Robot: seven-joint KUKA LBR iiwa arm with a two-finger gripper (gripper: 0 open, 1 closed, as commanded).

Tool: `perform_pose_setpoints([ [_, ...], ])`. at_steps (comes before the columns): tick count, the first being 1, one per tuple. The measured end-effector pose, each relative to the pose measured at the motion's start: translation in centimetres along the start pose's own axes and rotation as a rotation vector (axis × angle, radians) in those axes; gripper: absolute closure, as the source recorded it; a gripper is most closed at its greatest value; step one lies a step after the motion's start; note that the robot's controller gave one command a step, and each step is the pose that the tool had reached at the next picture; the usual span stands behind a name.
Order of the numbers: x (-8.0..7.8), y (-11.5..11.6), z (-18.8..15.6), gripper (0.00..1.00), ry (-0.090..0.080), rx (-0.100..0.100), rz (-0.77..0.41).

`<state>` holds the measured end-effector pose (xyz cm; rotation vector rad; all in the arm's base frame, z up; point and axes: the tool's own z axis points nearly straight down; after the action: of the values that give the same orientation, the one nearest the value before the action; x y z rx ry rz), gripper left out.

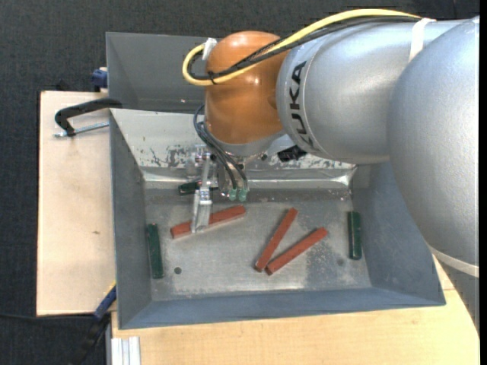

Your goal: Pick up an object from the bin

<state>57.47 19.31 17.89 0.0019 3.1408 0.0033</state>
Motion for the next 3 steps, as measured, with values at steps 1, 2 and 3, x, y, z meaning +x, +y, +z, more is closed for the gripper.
perform_pose_setpoints([
  [1,0.0,0.0,0.0,0.00,0.000,0.000,0.000],
  [2,-0.1,-1.0,4.6,0.00,-0.006,-0.001,-0.062],
  [3,1.0,-0.1,10.7,1.00,0.002,0.001,-0.093],
])
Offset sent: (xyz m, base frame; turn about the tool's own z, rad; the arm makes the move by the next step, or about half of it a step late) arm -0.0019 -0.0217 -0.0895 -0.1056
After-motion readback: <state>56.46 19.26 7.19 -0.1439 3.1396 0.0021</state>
